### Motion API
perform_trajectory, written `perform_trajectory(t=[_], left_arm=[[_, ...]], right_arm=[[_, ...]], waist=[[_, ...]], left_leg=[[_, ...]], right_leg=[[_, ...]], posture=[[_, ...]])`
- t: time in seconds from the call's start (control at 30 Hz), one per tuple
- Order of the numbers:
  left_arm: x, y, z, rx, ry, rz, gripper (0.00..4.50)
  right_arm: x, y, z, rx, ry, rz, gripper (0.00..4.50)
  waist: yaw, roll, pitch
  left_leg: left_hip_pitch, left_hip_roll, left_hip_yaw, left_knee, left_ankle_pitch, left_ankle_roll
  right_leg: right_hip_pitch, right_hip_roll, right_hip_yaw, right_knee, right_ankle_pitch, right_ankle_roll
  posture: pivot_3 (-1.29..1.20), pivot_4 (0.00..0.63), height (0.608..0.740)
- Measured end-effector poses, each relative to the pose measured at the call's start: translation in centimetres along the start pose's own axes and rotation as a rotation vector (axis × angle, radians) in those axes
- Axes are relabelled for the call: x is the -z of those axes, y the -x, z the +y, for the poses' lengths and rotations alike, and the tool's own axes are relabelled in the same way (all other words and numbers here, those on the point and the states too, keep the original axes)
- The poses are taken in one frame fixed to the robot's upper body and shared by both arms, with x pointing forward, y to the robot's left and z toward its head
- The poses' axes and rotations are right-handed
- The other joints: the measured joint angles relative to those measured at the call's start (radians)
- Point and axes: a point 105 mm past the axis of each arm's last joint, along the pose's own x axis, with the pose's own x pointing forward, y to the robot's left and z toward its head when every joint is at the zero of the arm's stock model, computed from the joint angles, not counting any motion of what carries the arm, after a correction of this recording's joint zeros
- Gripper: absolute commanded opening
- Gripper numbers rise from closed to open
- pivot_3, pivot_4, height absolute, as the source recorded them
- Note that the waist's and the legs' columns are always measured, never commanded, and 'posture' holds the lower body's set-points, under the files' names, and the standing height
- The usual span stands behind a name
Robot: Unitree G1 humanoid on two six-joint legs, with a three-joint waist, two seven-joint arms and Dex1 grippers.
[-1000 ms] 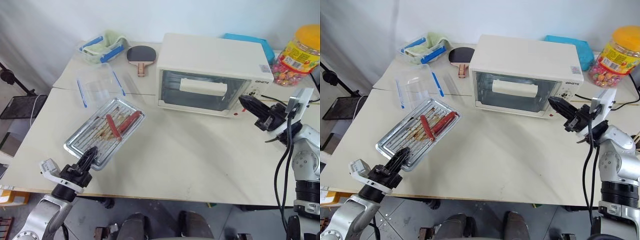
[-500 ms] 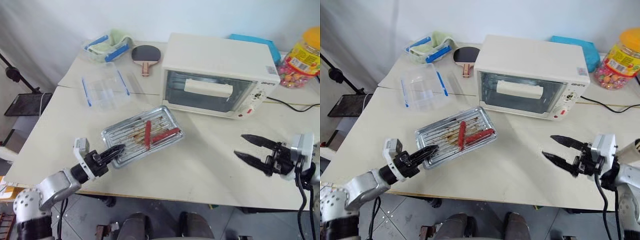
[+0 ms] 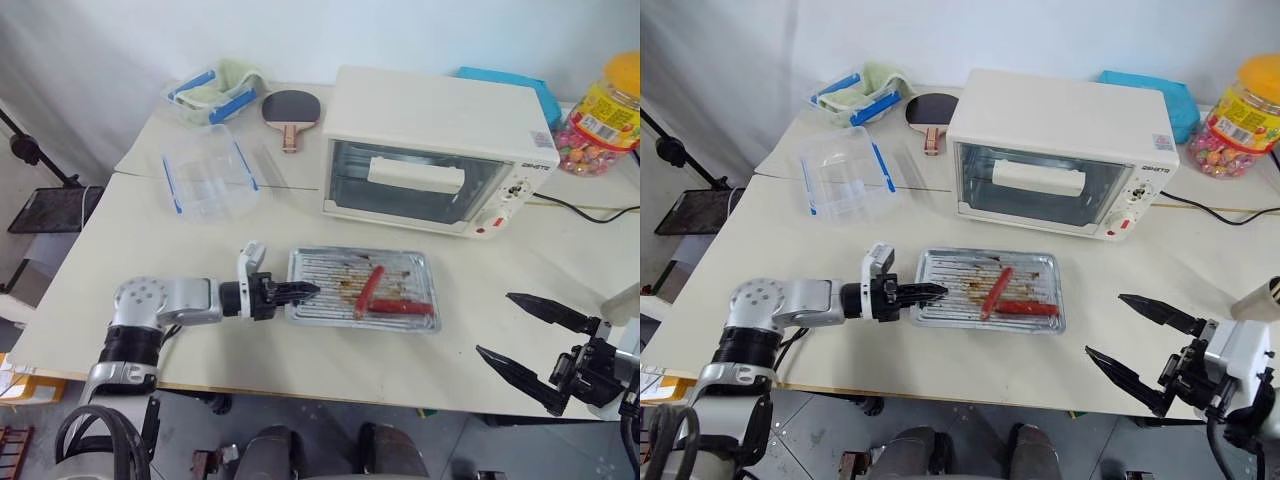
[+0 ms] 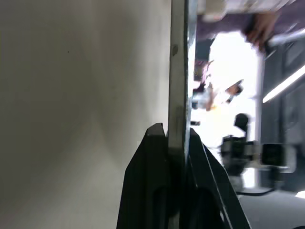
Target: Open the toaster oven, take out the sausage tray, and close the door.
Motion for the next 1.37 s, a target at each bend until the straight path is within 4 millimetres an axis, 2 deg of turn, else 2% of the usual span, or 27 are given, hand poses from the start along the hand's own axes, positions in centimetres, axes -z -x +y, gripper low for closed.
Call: perform_trajectory(t=[0.13,0.3,0.43,0.63,0.73,0.8,0.93,1.03,1.13,1.2,1.37], left_arm=[[-0.3,-1.7,-0.2,-0.003,-0.040,0.047,0.00],[-0.5,-2.8,-0.4,-0.015,-0.094,0.083,0.00],[-0.3,-3.1,-0.1,-0.021,-0.100,0.103,1.18],[-0.1,-2.5,0.1,-0.035,-0.130,0.107,3.06],[-0.1,-1.1,-0.1,-0.034,-0.197,0.080,3.97],[-0.6,0.8,-0.1,-0.059,-0.296,0.030,4.46],[-1.0,5.3,0.8,-0.133,-0.565,-0.070,4.46],[-0.7,7.8,1.0,-0.118,-0.776,-0.097,4.46],[0.1,10.4,0.5,-0.094,-1.148,-0.073,4.46],[0.3,11.0,-0.1,-0.084,-1.299,-0.068,4.46],[1.6,11.8,-0.1,-0.067,-1.456,-0.019,4.46]], right_arm=[[0.0,0.6,0.9,0.007,-0.030,0.040,4.46],[1.4,3.0,1.5,0.055,-0.085,0.126,4.46],[2.4,4.5,1.6,0.076,-0.102,0.163,4.50],[2.9,4.9,1.2,0.080,-0.089,0.168,4.50],[2.9,4.7,1.0,0.066,-0.078,0.155,4.50],[3.0,4.8,0.8,0.060,-0.076,0.154,4.50],[3.3,4.8,0.3,0.041,-0.080,0.154,4.50],[3.5,4.5,0.0,0.014,-0.082,0.142,4.50],[3.3,3.6,-0.8,-0.040,-0.060,0.124,4.50],[3.1,3.1,-1.3,-0.066,-0.051,0.117,4.50],[2.7,2.2,-2.4,-0.102,-0.035,0.089,4.50]], waist=[[0.004,0.000,0.000],[0.012,0.000,0.000],[0.012,0.000,0.000],[0.003,0.000,0.000],[-0.003,0.000,0.000],[-0.010,0.000,0.000],[-0.013,0.001,0.000],[-0.010,0.001,0.000],[-0.006,0.002,0.001],[0.001,0.002,0.001],[-0.003,0.002,0.001]], left_leg=[[0.000,0.000,0.000,-0.001,0.000,-0.001],[0.000,0.000,0.002,-0.003,0.001,0.000],[0.001,0.000,0.003,-0.003,0.001,0.000],[0.001,0.001,0.002,-0.005,0.001,-0.001],[0.001,0.002,0.003,-0.006,0.001,-0.001],[0.002,0.003,0.004,-0.007,0.001,-0.002],[0.002,0.003,0.006,-0.008,0.000,-0.004],[0.000,0.002,0.008,-0.008,-0.002,-0.007],[-0.002,0.002,0.011,-0.008,-0.002,-0.008],[-0.002,0.002,0.010,-0.008,-0.002,-0.007],[-0.002,0.003,0.012,-0.009,-0.001,0.000]], right_leg=[[0.000,0.000,0.000,-0.001,0.000,0.000],[0.000,0.000,0.001,-0.005,0.001,0.002],[0.000,0.000,0.002,-0.005,0.001,0.003],[-0.001,0.000,0.003,-0.005,0.001,0.003],[-0.002,0.000,0.004,-0.006,0.001,0.002],[-0.003,0.001,0.005,-0.005,0.001,0.002],[-0.005,0.001,0.006,-0.005,0.000,0.001],[-0.008,-0.003,0.008,-0.007,0.000,0.000],[-0.013,-0.007,0.009,-0.007,0.000,0.000],[-0.013,-0.009,0.010,-0.007,0.000,0.000],[-0.014,-0.007,0.009,-0.002,0.001,0.000]], posture=[[0.00,0.150,0.740],[0.00,0.150,0.740],[0.00,0.150,0.740],[0.00,0.150,0.740],[0.00,0.150,0.740],[0.00,0.150,0.740],[0.00,0.150,0.740],[0.00,0.150,0.740],[0.00,0.150,0.740],[0.00,0.150,0.740],[0.00,0.150,0.740]])
